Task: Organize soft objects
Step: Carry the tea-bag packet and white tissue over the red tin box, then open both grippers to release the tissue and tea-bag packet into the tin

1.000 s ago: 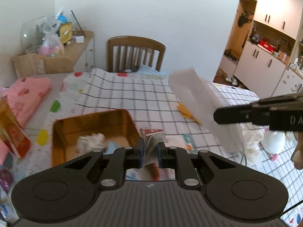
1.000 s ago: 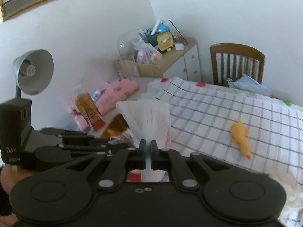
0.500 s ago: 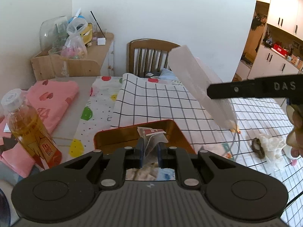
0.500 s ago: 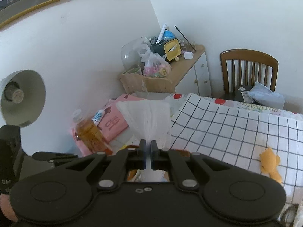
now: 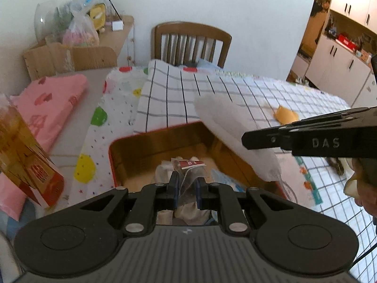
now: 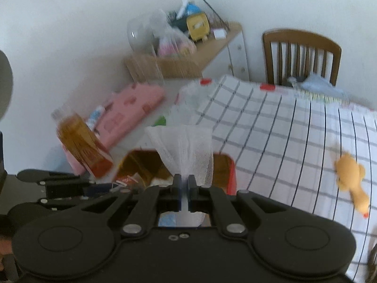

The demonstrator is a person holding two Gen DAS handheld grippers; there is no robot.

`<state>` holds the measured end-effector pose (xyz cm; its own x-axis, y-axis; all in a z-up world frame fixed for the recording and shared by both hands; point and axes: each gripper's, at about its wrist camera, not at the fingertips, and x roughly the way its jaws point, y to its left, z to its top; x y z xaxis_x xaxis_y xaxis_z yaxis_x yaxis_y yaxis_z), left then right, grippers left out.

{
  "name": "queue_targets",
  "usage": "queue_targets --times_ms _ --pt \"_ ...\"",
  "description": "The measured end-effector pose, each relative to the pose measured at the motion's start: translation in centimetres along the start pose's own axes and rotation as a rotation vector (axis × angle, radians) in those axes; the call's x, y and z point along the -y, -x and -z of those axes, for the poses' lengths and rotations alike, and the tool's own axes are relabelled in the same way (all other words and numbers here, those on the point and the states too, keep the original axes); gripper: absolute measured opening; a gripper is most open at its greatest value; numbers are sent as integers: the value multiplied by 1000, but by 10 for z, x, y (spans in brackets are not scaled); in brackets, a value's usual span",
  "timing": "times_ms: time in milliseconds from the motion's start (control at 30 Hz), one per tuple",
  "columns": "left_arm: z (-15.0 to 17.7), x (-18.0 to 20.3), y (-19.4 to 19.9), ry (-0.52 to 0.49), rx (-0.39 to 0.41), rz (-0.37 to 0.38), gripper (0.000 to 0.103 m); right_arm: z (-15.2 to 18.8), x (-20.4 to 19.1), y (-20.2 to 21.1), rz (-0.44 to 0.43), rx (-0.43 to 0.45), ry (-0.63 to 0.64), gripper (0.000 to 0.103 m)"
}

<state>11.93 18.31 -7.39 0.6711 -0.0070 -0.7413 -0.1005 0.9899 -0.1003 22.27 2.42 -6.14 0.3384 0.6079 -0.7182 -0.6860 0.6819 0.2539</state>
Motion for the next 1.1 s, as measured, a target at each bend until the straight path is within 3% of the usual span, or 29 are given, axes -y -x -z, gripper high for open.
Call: queue_targets --times_ms 433,833,933,1033,1067,1100 --pt "17 3 -19 -5 -76 17 14 28 -2 -25 40 -111 -25 7" --pt "22 5 -22 -1 -91 19 19 30 -1 -27 42 -128 -19 22" --pt "22 3 -22 15 -91 24 25 31 -3 -25 44 -125 -6 29" --pt "22 1 -20 26 -88 24 40 31 -5 -22 42 -118 2 32" --pt "22 1 -19 29 -85 24 57 31 -5 -21 41 -116 2 33" --pt "22 1 -17 32 -79 25 68 31 -5 -19 37 -113 2 34"
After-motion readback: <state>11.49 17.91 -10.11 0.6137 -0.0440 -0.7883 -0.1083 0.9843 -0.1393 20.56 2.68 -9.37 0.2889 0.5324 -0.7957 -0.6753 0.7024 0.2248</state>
